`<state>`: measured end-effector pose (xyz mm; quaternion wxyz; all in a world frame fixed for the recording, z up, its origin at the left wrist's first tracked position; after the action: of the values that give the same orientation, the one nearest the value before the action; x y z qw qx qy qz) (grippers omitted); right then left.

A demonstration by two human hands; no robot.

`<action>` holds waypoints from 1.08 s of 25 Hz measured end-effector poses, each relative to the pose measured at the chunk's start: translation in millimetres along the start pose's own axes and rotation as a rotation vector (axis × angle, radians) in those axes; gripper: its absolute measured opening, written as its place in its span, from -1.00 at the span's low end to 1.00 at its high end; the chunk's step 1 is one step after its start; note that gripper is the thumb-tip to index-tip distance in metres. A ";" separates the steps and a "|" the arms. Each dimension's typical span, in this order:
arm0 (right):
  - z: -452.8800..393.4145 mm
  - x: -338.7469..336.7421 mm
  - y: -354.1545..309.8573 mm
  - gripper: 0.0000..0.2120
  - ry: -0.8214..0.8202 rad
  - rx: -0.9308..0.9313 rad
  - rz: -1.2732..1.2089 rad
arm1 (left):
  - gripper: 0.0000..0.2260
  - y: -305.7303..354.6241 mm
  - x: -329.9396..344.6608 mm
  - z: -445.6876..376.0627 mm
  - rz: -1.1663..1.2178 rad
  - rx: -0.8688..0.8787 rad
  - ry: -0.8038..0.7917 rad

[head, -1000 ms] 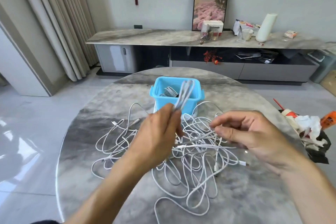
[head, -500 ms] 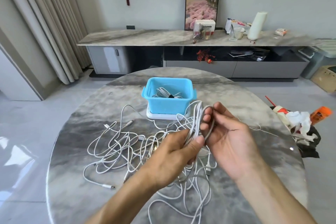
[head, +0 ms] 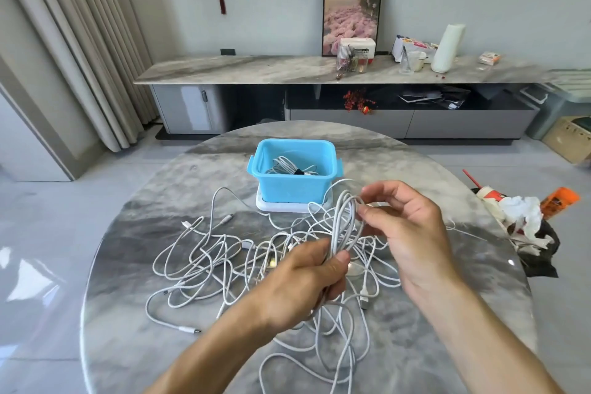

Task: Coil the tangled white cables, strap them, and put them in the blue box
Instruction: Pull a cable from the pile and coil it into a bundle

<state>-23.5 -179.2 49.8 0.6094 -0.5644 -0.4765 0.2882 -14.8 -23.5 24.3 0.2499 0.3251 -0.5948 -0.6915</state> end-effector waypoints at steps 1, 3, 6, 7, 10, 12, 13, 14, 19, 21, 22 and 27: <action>1.5 2.4 4.2 -0.74 0.019 -0.011 -0.004 | -0.74 -0.6 2.2 0.5 0.035 0.000 -0.011; 3.9 8.4 9.9 -0.70 -0.004 0.035 -0.045 | -0.72 -1.4 7.1 2.5 0.078 0.032 -0.024; 9.1 20.0 14.4 -0.57 -0.222 0.290 -0.304 | -0.75 -1.2 8.6 3.2 0.190 0.039 -0.049; 11.9 22.9 12.8 -0.60 -0.278 0.349 -0.392 | -0.76 -1.8 8.6 2.3 0.234 0.026 -0.062; 13.9 25.3 11.3 -0.68 -0.300 0.364 -0.460 | -0.76 -4.9 10.9 0.9 0.315 -0.011 -0.072; 13.5 25.7 12.5 -0.75 -0.258 0.348 -0.472 | -0.76 -6.4 13.0 1.0 0.290 -0.027 -0.043; 13.8 25.7 12.1 -0.79 -0.240 0.345 -0.501 | -0.77 -7.0 13.8 0.8 0.267 -0.042 -0.020; 13.4 25.1 11.6 -0.83 -0.224 0.348 -0.536 | -0.78 -7.2 13.7 0.2 0.233 -0.056 0.006; 10.4 22.4 12.6 -0.87 -0.178 0.363 -0.568 | -0.75 -8.3 13.1 -6.6 0.034 0.019 0.001; 7.2 21.7 9.2 -0.92 -0.175 0.344 -0.584 | -0.73 -6.3 17.4 -6.1 0.160 0.023 -0.044; 5.4 21.0 6.9 -0.96 -0.167 0.348 -0.624 | -0.74 -4.8 19.0 -5.8 0.249 -0.003 -0.063; -0.7 16.4 4.0 -0.92 -0.119 0.385 -0.777 | -0.79 -1.7 24.3 -6.4 0.379 -0.085 -0.117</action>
<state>-15.8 -164.1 50.2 0.7382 -0.2016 -0.6252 0.1534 -26.1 -45.3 18.4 0.3540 0.1557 -0.6293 -0.6741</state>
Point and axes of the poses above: each hand's wrist, its own z-axis away from the middle knuckle, its own x-axis out of the palm, y = z × x, the point moved 2 cm from there along -z, towards the middle knuckle, and after that the axes turned 4 degrees about -z, right-handed, at the moved point
